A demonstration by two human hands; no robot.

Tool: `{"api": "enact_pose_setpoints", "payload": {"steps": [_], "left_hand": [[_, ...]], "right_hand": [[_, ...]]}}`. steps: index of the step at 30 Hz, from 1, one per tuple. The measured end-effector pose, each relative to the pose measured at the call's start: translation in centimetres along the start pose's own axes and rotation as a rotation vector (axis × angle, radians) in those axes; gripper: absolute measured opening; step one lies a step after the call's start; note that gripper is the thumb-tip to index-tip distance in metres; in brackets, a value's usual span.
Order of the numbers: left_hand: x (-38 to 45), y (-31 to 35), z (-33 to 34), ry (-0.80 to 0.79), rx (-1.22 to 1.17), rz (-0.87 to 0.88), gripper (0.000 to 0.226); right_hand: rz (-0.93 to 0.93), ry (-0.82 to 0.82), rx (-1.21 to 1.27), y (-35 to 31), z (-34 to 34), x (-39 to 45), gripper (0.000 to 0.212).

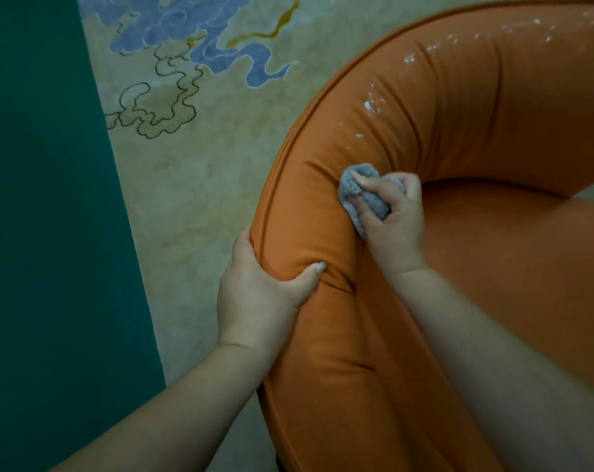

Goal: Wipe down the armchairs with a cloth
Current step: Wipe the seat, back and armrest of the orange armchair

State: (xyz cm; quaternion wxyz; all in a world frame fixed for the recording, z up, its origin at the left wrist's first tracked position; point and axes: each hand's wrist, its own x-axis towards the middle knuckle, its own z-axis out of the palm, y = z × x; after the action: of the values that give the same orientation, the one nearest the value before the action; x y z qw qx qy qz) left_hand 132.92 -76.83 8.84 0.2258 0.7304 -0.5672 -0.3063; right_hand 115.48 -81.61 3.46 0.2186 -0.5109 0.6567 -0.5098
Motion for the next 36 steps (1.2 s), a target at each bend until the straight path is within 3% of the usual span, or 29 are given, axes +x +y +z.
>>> {"api": "enact_pose_setpoints", "payload": {"steps": [3,6,8,11,15,18,22,26,31,36], "left_hand": [[-0.1,0.0,0.0,-0.01,0.036,0.003,0.111],[-0.4,0.7,0.0,0.03,0.133,0.06,0.11],[-0.5,1.2,0.1,0.035,0.22,0.105,0.11],[-0.1,1.9,-0.1,0.001,0.298,0.136,0.112],[3.8,3.8,0.3,-0.032,0.371,0.183,0.11],[8.2,6.9,1.4,-0.055,0.44,0.22,0.108],[13.0,10.3,2.7,-0.188,0.518,0.315,0.116],[13.8,9.7,3.3,-0.117,0.508,0.354,0.115],[13.6,8.9,3.4,-0.027,0.511,0.404,0.112],[13.4,9.1,3.5,-0.043,0.516,0.401,0.115]], "right_hand": [[0.033,0.046,0.015,-0.7,-0.6,0.3,0.023],[-0.097,0.141,0.029,-3.1,0.4,2.9,0.025],[-0.15,0.081,-0.013,-3.7,0.9,4.6,0.026],[-0.013,0.042,-0.044,-1.2,-0.2,4.4,0.026],[0.251,0.141,-0.089,2.4,-3.4,3.0,0.026],[0.242,0.251,-0.023,1.7,-3.9,4.7,0.027],[0.157,0.254,0.075,-0.3,-3.4,7.7,0.028],[0.203,0.371,0.157,-0.5,-3.2,10.4,0.026],[-0.043,0.102,0.008,0.2,0.1,8.9,0.027],[0.116,0.248,-0.011,2.0,-1.3,8.1,0.023]]}}
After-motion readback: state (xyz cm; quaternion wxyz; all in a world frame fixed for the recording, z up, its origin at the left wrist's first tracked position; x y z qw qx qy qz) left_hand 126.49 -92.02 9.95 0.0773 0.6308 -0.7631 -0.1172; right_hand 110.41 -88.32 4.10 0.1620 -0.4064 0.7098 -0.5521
